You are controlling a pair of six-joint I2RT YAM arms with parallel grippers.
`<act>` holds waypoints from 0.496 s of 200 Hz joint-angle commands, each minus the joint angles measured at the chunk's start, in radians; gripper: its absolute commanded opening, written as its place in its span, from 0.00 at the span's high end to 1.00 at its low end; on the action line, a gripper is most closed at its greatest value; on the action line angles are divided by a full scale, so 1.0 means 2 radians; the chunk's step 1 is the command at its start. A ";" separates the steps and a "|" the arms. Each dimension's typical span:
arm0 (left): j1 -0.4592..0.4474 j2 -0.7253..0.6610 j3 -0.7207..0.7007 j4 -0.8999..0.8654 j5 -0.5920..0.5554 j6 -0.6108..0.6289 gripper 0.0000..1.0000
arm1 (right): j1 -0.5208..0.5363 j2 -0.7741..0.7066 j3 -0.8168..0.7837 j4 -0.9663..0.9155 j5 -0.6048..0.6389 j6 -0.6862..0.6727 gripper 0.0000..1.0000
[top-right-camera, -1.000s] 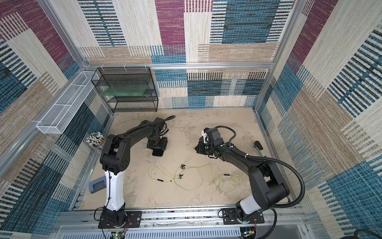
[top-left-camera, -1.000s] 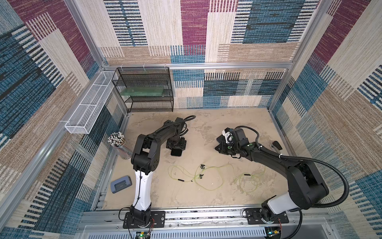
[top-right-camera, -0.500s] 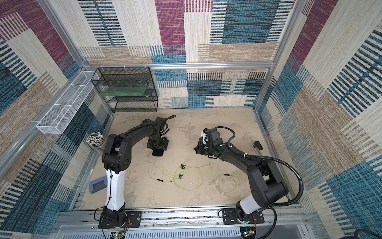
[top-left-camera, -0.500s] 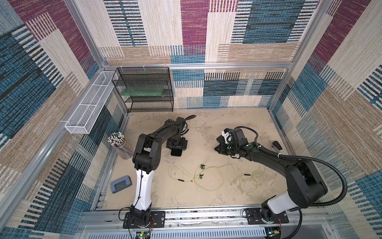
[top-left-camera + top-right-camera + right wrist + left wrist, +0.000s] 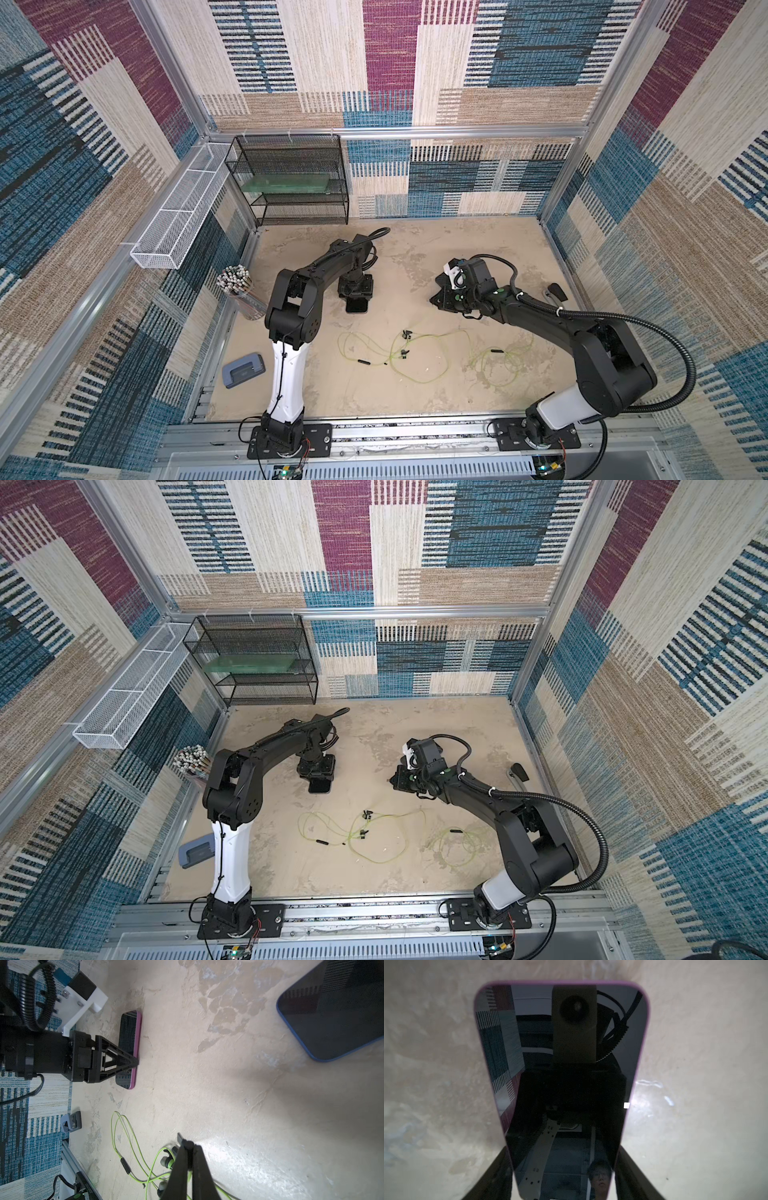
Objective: Plug wired earphones into phones
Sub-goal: Pick up the phone at the center of the board.
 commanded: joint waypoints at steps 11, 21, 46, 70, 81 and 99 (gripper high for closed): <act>0.001 -0.029 -0.001 -0.024 0.069 -0.101 0.53 | 0.010 0.001 0.007 0.009 -0.005 -0.001 1.00; 0.000 -0.036 -0.004 -0.027 0.077 -0.125 0.53 | 0.014 0.002 0.007 0.009 -0.006 -0.001 1.00; 0.000 -0.055 -0.022 -0.031 0.093 -0.188 0.55 | 0.032 0.004 0.002 0.014 -0.008 0.004 1.00; 0.001 -0.084 -0.055 -0.030 0.093 -0.292 0.67 | 0.054 0.002 -0.014 0.042 -0.008 0.022 1.00; 0.001 -0.101 -0.072 -0.020 0.095 -0.348 0.72 | 0.064 0.003 -0.025 0.066 -0.007 0.033 1.00; 0.001 -0.128 -0.096 0.009 0.103 -0.415 0.83 | 0.082 0.010 -0.032 0.095 -0.004 0.047 1.00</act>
